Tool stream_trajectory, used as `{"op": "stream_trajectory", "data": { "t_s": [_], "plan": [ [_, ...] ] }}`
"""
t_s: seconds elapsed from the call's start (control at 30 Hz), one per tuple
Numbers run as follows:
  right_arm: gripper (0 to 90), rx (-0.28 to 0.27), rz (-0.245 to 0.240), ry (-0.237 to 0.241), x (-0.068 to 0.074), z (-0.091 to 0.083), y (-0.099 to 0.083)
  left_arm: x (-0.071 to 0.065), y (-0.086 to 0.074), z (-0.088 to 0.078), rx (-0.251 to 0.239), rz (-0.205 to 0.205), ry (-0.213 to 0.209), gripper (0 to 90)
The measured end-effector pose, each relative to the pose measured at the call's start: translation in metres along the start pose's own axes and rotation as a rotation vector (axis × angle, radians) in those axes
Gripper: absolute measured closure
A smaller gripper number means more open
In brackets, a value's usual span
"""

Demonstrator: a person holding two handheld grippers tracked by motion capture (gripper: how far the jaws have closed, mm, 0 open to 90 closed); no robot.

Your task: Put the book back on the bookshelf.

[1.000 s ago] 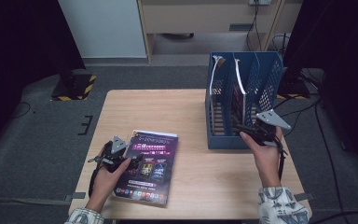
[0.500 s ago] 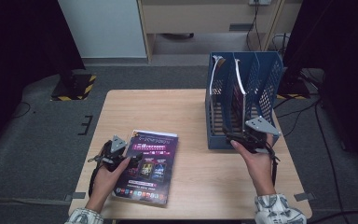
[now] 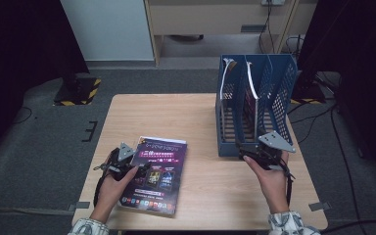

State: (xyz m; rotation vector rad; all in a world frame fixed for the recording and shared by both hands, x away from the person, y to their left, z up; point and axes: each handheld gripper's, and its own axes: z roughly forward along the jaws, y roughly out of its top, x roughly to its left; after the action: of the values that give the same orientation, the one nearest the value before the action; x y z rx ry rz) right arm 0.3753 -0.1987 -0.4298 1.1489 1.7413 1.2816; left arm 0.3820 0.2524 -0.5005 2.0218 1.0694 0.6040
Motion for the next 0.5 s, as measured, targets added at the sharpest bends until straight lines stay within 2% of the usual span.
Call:
{"op": "stream_trajectory", "data": {
  "t_s": [0.13, 0.37, 0.5],
  "plan": [
    [11.3, -0.003, -0.016, 0.004, 0.007, -0.005, -0.006, 0.000, 0.000, 0.001, 0.003, -0.003, 0.004, 6.7],
    [13.3, -0.005, -0.034, 0.059, 0.028, -0.002, -0.011, 0.004, -0.001, 0.002, 0.014, 0.001, 0.019, 8.5],
    [17.0, 0.015, -0.082, 0.096, 0.045, 0.005, -0.016, 0.006, -0.002, 0.004, 0.025, -0.007, 0.017, 9.6]
  ]
}}
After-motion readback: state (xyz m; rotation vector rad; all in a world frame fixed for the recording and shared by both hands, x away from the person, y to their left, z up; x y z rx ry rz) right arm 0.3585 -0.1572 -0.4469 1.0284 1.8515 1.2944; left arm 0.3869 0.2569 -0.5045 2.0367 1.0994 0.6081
